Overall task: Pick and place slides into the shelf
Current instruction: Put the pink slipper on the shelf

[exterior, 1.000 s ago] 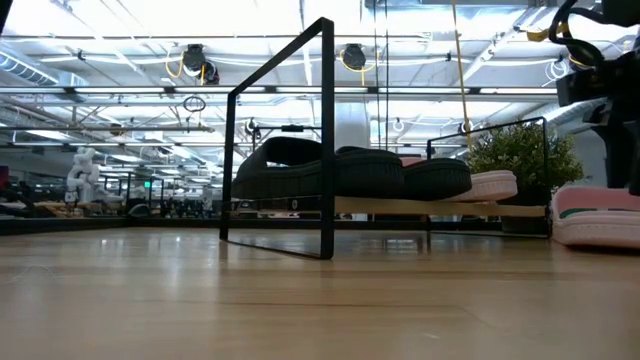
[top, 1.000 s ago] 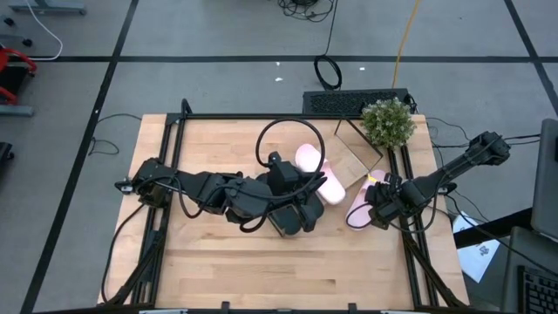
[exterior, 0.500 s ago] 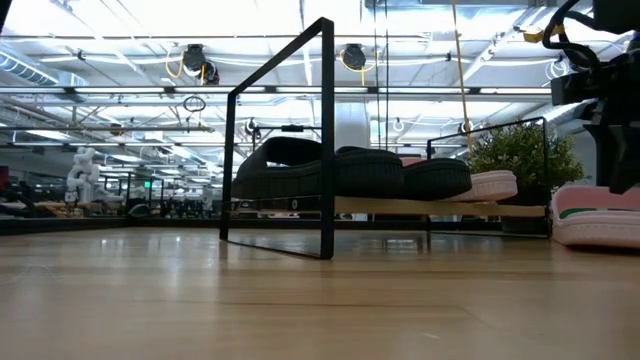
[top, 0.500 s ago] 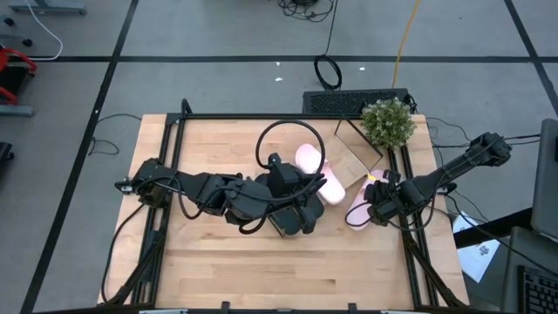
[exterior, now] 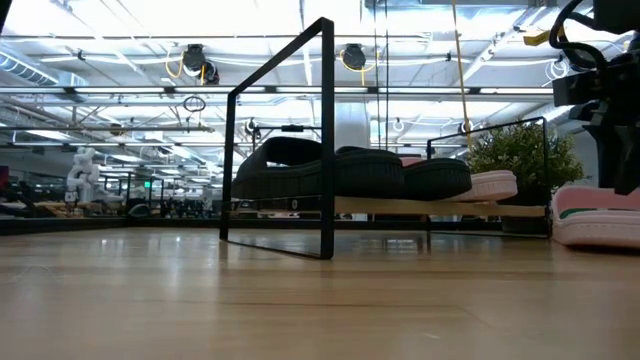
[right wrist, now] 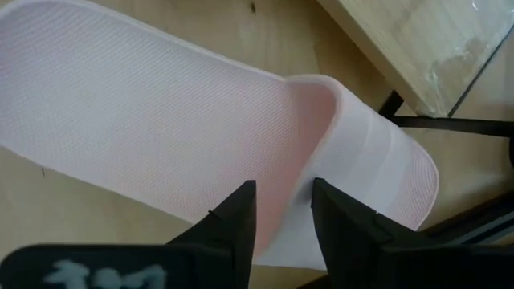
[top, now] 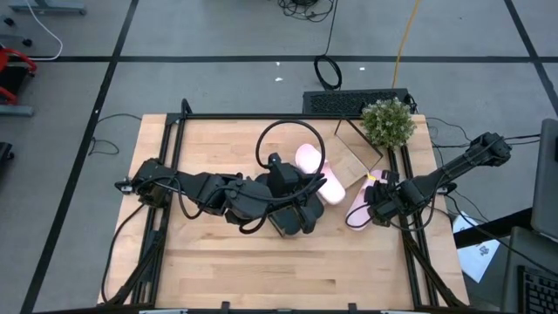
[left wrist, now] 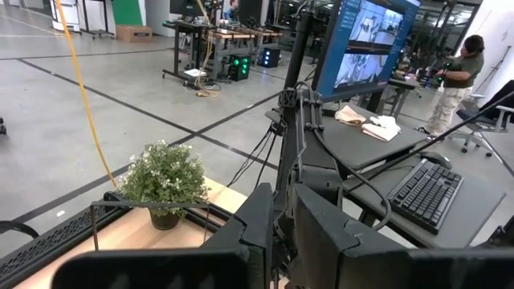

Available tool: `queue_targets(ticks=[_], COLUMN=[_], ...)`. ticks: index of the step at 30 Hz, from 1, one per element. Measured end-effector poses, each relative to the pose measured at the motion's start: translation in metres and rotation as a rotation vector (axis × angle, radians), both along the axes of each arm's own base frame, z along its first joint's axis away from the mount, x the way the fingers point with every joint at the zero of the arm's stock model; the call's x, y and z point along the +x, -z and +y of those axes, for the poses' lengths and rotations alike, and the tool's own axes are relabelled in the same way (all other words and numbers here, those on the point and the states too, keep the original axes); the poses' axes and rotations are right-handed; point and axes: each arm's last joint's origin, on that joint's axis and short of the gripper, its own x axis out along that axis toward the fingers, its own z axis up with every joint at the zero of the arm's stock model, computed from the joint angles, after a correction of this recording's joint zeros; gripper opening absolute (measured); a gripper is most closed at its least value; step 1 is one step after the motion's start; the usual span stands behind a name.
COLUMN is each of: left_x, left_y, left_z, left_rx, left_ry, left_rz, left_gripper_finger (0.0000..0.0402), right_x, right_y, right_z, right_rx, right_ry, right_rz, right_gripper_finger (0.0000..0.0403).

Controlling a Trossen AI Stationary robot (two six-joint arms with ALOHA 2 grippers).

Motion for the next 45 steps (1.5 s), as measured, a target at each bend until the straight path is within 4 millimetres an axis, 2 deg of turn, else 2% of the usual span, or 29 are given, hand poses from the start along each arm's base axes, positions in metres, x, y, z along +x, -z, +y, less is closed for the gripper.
queue_targets(ticks=[13,22,26,35,45], left_x=[0.0,0.0,0.0,0.0,0.0], left_y=[0.0,0.0,0.001,0.001,0.0], left_z=[0.0,0.001,0.001,0.001,0.001], left_rx=[0.001,0.024,0.026,0.027,0.027], left_ry=[-0.001,-0.002,-0.002,-0.001,-0.001], left_rz=[0.004,0.014,0.015,0.016,0.016], left_gripper_finger=[0.0047,0.0047,0.0047,0.0047,0.0047], right_x=[0.0,0.003,0.004,0.006,0.009], right_y=[0.0,0.001,0.001,0.002,0.004], right_z=[0.0,-0.001,-0.003,-0.014,-0.024], right_rx=[0.016,0.068,0.084,0.072,0.038], right_ry=[0.05,0.035,0.017,0.06,0.129], right_rz=[-0.015,0.001,0.018,0.039,0.046], right_gripper_finger=[0.0114,0.018,0.0195,0.0185,0.0151])
